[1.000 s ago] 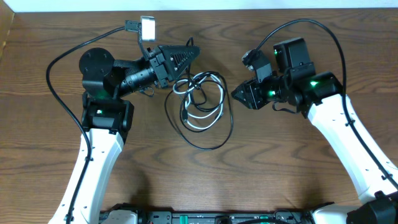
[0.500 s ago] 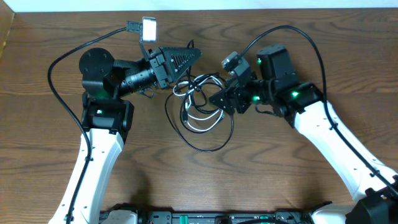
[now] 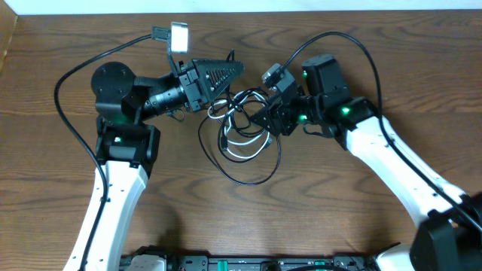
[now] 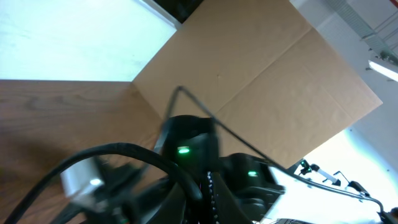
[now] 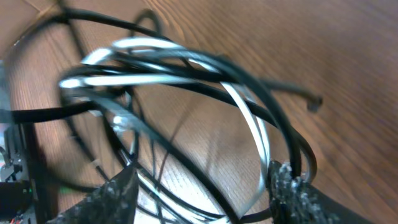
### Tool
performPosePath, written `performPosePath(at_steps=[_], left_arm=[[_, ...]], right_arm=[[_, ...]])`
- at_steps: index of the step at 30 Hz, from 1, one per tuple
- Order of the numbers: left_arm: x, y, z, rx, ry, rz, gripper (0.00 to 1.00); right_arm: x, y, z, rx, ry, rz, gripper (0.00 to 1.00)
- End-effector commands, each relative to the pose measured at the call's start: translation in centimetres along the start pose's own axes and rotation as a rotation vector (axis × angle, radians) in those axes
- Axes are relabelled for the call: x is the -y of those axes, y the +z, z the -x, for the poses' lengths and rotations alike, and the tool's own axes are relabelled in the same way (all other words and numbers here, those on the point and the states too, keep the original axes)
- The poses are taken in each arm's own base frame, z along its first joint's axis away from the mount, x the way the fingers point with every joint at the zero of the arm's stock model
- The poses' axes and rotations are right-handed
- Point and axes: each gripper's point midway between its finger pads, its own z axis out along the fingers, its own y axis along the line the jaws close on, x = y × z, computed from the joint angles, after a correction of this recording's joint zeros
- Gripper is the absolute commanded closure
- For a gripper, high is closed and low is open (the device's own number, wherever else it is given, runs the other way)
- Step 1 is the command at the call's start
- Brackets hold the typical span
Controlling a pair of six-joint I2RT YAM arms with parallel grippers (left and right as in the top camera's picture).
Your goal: Untangle cables
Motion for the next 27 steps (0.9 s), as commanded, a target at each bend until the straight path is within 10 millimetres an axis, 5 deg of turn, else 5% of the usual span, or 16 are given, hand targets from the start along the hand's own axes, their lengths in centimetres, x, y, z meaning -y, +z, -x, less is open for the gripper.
performPosePath(at_steps=[1, 2, 3, 8, 13, 17, 21, 24, 27], left_arm=[[2.0, -0.3, 0.2, -0.003, 0.037, -0.031, 0.92], [2.0, -0.3, 0.2, -0.003, 0.038, -0.031, 0.92], [1.9, -0.3, 0.2, -0.003, 0.037, -0.031, 0.92], [1.9, -0.3, 0.2, -0.003, 0.049, -0.03, 0.92], [0.2, -0.3, -0.2, -0.006, 0.114, 0.022, 0.92], [-6.7, -0.8, -2.2, -0.029, 0.05, 0.272, 0.92], [-10.4, -0.7, -4.4, -0.101, -0.007, 0.339, 0.92], [-13.4, -0.5, -5.8, -0.147, -0.033, 0.374, 0.92], [-19.3, -2.6, -6.9, -0.139, -0.118, 0.596, 0.92]], right_arm=[[-0.2, 1.3, -0.8, -0.022, 0.003, 0.058, 0.55], [-0.2, 1.3, -0.8, -0.023, 0.004, 0.057, 0.67], [-0.2, 1.4, -0.9, -0.023, 0.007, 0.057, 0.97], [0.2, 0.8, -0.4, -0.008, 0.041, 0.029, 0.99], [4.3, -2.2, 0.0, 0.028, 0.216, -0.186, 0.99], [6.0, -9.4, 1.2, 0.129, 0.271, -0.281, 0.99], [6.5, -15.5, 1.6, 0.225, 0.305, -0.367, 0.99], [7.2, -21.1, 0.9, 0.304, 0.349, -0.476, 0.99], [8.6, -26.3, -1.0, 0.37, 0.432, -0.604, 0.99]])
